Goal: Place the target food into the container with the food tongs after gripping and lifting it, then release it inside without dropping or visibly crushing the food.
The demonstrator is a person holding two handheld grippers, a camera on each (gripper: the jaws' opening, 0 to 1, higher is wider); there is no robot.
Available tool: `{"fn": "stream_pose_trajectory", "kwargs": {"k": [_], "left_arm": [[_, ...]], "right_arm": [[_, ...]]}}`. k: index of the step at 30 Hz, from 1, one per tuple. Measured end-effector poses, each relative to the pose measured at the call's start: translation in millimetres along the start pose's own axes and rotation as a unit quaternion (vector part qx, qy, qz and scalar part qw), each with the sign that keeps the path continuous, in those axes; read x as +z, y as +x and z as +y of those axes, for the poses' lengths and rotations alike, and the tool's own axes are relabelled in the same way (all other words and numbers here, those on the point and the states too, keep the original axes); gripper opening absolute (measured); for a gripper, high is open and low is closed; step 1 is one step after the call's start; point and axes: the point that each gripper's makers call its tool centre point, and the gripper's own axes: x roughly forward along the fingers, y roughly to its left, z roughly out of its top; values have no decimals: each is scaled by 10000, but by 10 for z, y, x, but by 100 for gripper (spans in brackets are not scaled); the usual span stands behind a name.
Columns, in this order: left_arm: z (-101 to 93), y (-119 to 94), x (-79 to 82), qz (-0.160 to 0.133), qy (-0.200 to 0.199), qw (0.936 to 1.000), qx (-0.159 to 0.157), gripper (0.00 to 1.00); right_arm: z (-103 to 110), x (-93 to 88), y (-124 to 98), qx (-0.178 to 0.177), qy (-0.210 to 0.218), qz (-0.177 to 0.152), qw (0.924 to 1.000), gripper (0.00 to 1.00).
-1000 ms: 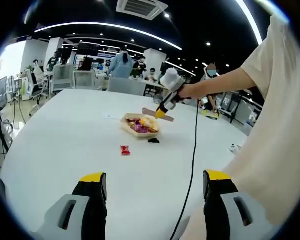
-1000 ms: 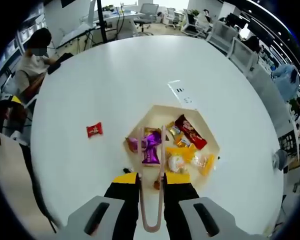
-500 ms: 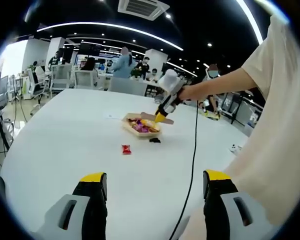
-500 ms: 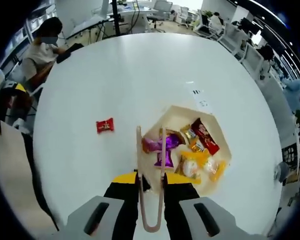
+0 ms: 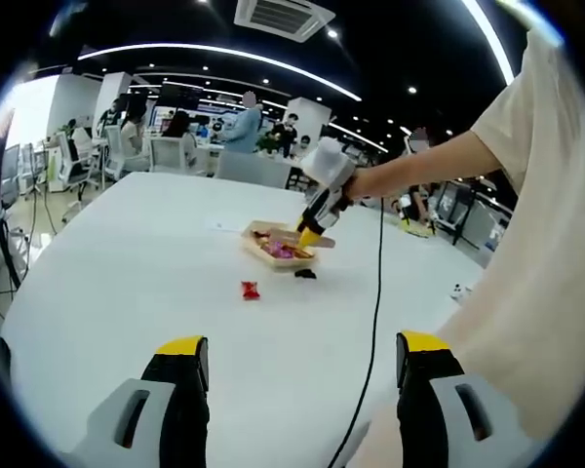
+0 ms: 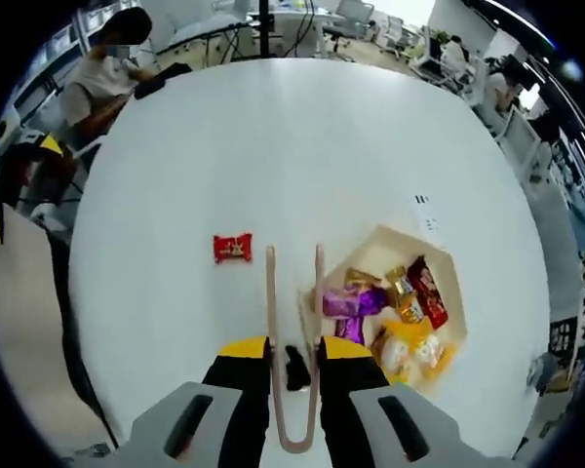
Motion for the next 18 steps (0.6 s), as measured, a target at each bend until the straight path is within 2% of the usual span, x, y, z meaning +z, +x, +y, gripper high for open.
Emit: {"fn": "stream_pose_trajectory", "kwargs": {"k": [8,18], "left_arm": [[22,-29,-12,-38,-46,10000,52,78],[80,-91,-38,-93,-136,9997,154,79]], "right_arm": [[138,130,70,140,-602,124,9980,18],[175,175,148,226,-1451,438,9882,18]]}}
